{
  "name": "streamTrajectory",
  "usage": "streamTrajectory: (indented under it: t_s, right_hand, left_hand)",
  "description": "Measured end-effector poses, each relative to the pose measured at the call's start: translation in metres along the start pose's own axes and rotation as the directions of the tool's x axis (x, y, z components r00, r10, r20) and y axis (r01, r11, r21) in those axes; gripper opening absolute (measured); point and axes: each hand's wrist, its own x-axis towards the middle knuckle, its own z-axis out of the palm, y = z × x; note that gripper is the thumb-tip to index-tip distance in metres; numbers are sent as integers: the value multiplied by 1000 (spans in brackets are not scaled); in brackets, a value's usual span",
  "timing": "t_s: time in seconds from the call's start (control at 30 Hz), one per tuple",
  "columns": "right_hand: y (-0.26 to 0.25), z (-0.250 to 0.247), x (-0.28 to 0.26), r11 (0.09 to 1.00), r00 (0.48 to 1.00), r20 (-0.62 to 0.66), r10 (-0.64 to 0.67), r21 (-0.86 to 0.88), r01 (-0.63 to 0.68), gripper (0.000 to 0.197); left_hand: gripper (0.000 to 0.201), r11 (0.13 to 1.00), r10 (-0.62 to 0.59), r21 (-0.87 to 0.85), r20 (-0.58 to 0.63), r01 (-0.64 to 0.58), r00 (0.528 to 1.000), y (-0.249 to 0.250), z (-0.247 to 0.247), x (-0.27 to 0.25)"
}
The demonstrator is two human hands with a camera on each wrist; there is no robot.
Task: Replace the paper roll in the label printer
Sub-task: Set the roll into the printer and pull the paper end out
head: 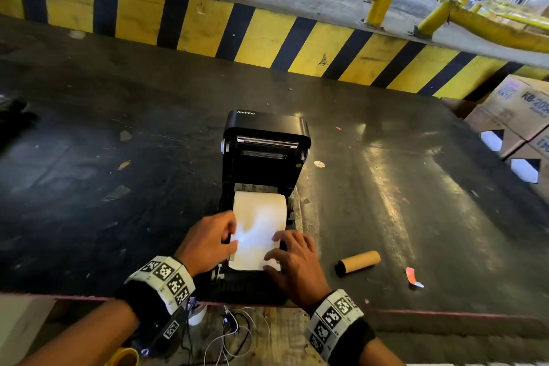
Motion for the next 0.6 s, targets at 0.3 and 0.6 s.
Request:
streamTrajectory:
  t_s: [0.3, 0.6]
  right_hand:
    - [9, 10, 12, 956, 945, 221, -242, -112, 271, 31]
    - [6, -3, 22, 832, 840, 354, -412, -230, 505, 5]
  left_hand:
    - [37, 857, 207, 360, 414, -368, 887, 20, 11, -14]
    - [23, 847, 218, 368, 418, -384, 882, 17, 13, -15]
